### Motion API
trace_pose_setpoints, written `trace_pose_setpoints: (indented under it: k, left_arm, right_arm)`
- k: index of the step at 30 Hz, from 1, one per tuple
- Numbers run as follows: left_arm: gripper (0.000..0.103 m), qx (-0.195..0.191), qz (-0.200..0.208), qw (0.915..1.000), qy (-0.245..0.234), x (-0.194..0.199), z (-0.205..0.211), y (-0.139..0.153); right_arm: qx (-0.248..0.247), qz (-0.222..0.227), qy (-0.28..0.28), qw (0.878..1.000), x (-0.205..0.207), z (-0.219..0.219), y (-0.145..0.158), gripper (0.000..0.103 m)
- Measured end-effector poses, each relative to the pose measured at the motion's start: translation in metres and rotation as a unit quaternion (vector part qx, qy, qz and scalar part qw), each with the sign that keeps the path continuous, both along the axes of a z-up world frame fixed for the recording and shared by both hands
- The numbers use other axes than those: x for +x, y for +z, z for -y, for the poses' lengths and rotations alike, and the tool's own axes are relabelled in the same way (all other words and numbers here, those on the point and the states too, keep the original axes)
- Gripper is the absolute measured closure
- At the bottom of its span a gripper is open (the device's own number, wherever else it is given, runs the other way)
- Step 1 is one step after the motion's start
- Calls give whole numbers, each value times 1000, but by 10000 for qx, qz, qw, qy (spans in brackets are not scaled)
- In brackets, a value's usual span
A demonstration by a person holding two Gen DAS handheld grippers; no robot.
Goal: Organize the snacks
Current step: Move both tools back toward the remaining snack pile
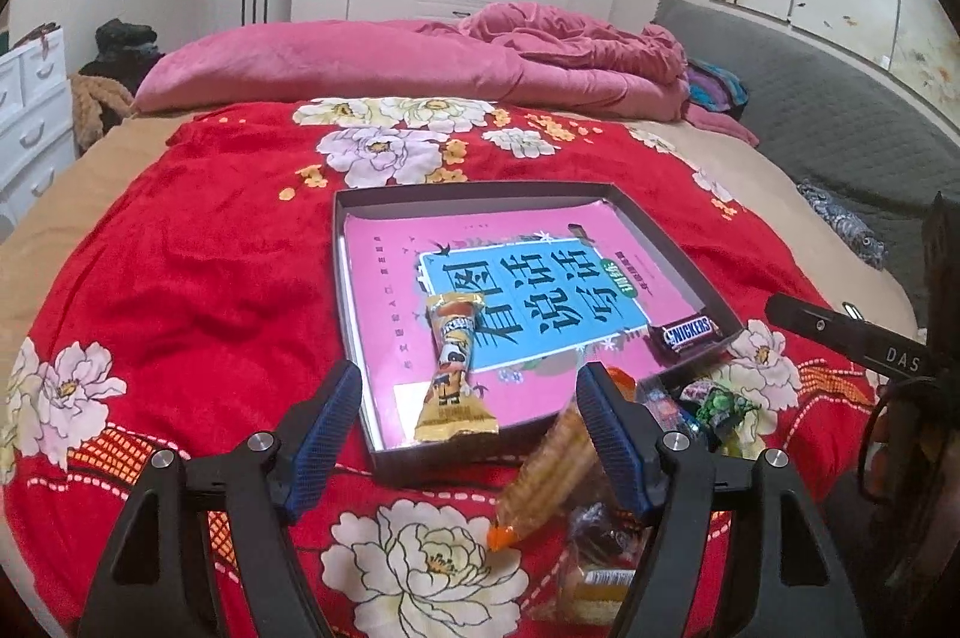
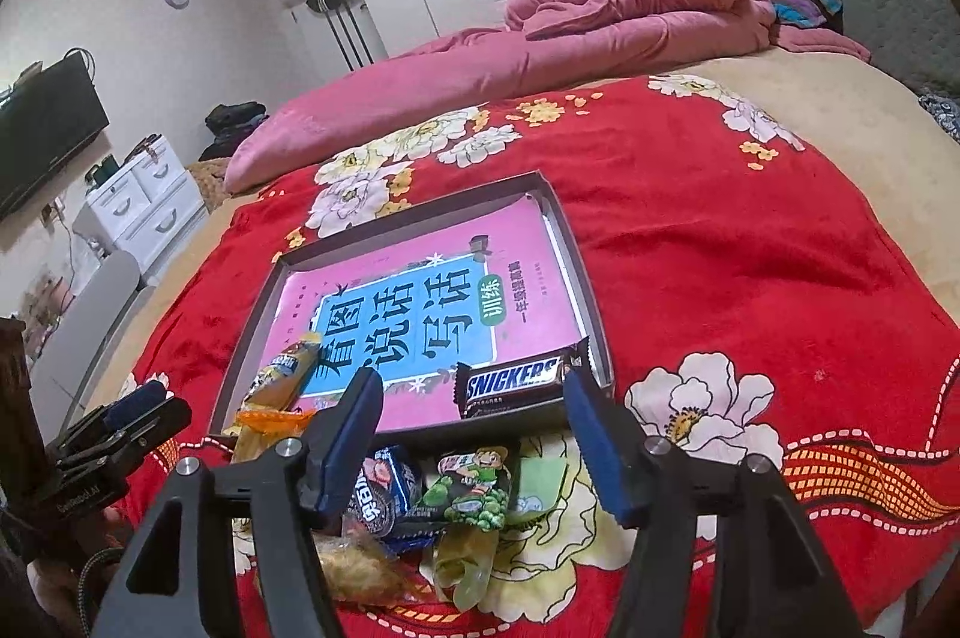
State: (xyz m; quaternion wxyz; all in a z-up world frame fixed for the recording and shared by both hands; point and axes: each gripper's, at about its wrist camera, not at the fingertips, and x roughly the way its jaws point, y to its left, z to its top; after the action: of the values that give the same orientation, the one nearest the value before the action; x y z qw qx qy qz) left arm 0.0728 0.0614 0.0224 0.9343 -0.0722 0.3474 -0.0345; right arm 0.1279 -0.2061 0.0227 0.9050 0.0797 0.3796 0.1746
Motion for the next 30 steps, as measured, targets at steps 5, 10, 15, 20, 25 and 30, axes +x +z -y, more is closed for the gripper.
trace_pose_setpoints:
  k: [5, 10, 15, 20, 25, 30]
  left_arm:
    - [27, 48, -30, 10000, -75, -6, 4, 0]
    - [27, 172, -60, 9997, -172, -12, 12, -1]
    - [27, 244, -90, 9993, -269, -15, 19, -2]
    - [27, 312, -173, 9987, -364, -16, 25, -5]
    - [27, 227, -440, 9979, -427, -13, 26, -13]
    - [28, 280, -567, 9968, -493, -13, 30, -19]
  right_arm:
    - [-17, -26, 40, 10000, -5, 0, 0, 40]
    - [-57, -64, 56, 9999, -9, 0, 0, 40]
    - [-107, -60, 88, 9999, -14, -1, 0, 40]
    - [-146, -108, 89, 9998, -16, -2, -2, 40]
    - [-213, -169, 130, 9995, -18, -5, -5, 39]
    - [-271, -211, 186, 9992, -20, -9, -9, 39]
